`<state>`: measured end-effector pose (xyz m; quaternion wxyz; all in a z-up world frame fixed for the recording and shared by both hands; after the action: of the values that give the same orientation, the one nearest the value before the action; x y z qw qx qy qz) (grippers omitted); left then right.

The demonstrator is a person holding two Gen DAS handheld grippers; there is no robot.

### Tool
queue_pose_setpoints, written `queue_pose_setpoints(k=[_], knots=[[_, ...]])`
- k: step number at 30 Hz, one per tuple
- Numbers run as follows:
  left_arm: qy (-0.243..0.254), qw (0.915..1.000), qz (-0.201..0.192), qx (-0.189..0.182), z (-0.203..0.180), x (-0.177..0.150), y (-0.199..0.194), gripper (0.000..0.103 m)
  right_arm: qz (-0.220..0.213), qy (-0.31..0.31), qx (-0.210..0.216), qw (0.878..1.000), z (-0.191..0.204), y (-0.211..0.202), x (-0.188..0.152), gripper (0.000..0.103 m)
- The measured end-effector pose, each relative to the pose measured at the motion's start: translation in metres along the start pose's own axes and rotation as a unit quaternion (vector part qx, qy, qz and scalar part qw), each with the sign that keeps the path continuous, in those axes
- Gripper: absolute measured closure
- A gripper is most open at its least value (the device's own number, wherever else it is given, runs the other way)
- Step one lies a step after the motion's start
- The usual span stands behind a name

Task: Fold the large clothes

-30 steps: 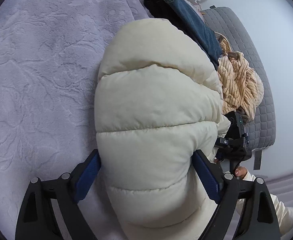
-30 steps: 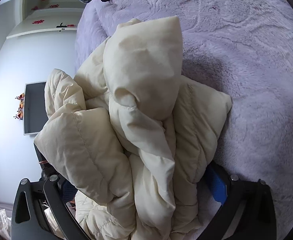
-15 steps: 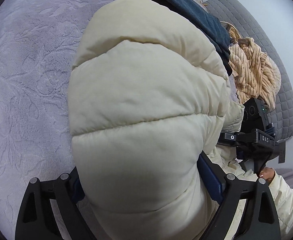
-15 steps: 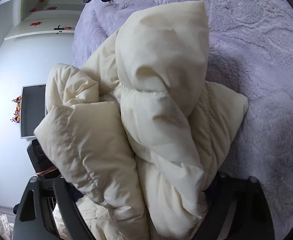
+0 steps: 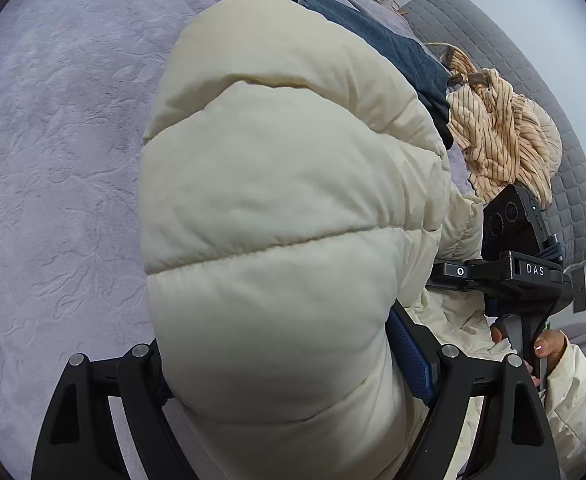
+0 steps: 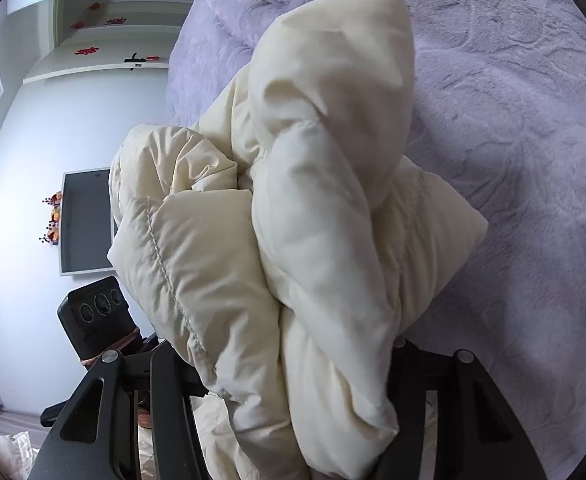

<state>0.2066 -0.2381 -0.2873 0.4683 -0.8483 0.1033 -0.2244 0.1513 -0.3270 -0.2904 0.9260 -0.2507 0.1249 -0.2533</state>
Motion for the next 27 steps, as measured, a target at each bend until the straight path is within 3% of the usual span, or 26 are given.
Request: queue_pose_setpoints(k=[8, 14, 18, 21, 24, 27], knots=[[-0.016, 0.9990, 0.001, 0.042, 0.047, -0.045, -0.057, 0.017, 0.031, 0.005, 0.028, 0.999, 0.033, 0.052, -0.046, 0.047], [-0.047, 0.9966, 0.018, 0.065, 0.094, -0.090, -0.073, 0.016, 0.064, 0.011, 0.023, 0.998, 0.040, 0.104, -0.083, 0.047], [-0.064, 0.9934, 0.039, 0.087, 0.122, -0.116, -0.056, 0.015, 0.075, 0.014, -0.016, 0.997, 0.030, 0.132, -0.091, 0.047], [-0.070, 0.9927, 0.034, 0.092, 0.134, -0.124, -0.047, 0.012, 0.067, 0.018, -0.048, 0.996, 0.024, 0.139, -0.087, 0.040], [-0.068, 0.9928, 0.033, 0.093, 0.137, -0.127, -0.045, 0.012, 0.067, 0.006, -0.090, 0.994, 0.029, 0.131, -0.084, 0.032], [-0.071, 0.9928, 0.033, 0.091, 0.142, -0.129, -0.045, 0.012, 0.062, -0.011, -0.123, 0.990, 0.036, 0.108, -0.086, 0.031]])
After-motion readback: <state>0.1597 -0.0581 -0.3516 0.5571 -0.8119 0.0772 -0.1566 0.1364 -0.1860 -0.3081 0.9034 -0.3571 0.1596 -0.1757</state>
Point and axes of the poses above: each gripper's, at about its wrist camera, not at the fingertips, and y roughly the way its jaws point, z to its left, x to its top, the point moved 9 cm from there along y, roughly the way its jaws point, and after that the axes turned 1 degree about y, right-handed, at the moved point
